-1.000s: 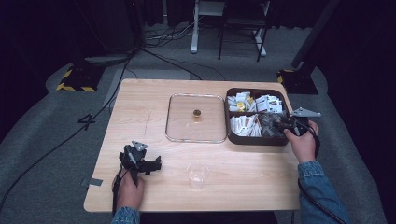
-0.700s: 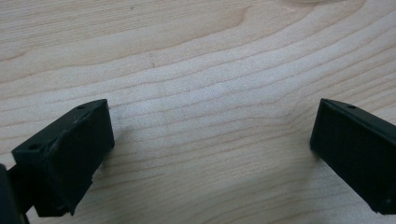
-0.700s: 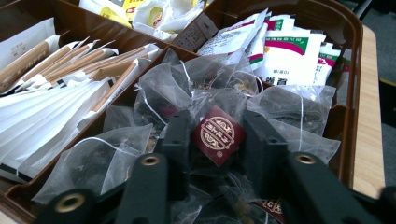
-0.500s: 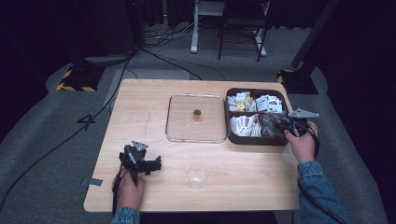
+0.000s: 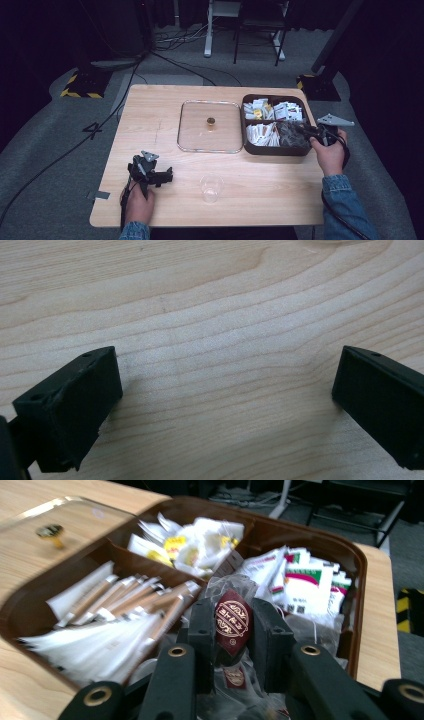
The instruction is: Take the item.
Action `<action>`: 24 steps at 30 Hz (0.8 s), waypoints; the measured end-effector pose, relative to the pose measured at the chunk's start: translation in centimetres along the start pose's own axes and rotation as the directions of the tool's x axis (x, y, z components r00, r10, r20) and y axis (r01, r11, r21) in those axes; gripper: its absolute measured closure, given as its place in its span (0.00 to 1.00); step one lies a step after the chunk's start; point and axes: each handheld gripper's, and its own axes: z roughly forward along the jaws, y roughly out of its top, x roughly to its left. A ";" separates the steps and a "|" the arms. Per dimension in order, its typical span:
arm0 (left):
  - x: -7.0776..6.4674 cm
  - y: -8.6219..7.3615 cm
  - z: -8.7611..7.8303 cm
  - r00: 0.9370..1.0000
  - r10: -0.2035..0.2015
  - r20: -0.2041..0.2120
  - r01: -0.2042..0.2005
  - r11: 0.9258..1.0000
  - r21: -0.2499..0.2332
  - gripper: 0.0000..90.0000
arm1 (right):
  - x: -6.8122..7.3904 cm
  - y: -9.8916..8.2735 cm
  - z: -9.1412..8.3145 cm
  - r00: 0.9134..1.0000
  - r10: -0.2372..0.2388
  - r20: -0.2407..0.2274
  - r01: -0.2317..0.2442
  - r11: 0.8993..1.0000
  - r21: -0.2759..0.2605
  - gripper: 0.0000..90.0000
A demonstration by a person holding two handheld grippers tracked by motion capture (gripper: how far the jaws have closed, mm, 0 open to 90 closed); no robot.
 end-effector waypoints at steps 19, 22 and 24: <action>0.0 0.0 0.0 1.000 0.000 0.000 0.000 1.000 0.000 0.00 | 3.9 3.5 -4.1 0.987 -0.048 -0.156 0.032 0.994 -0.106 0.82; 0.0 0.0 0.0 1.000 -0.001 0.000 0.001 1.000 -0.001 0.00 | 4.5 3.9 -4.7 0.983 -0.052 -0.176 0.033 0.993 -0.114 0.82; 0.0 0.0 0.0 1.000 0.001 -0.001 -0.001 1.000 0.000 0.00 | 4.8 4.2 -5.1 0.981 -0.057 -0.185 0.035 0.992 -0.118 0.82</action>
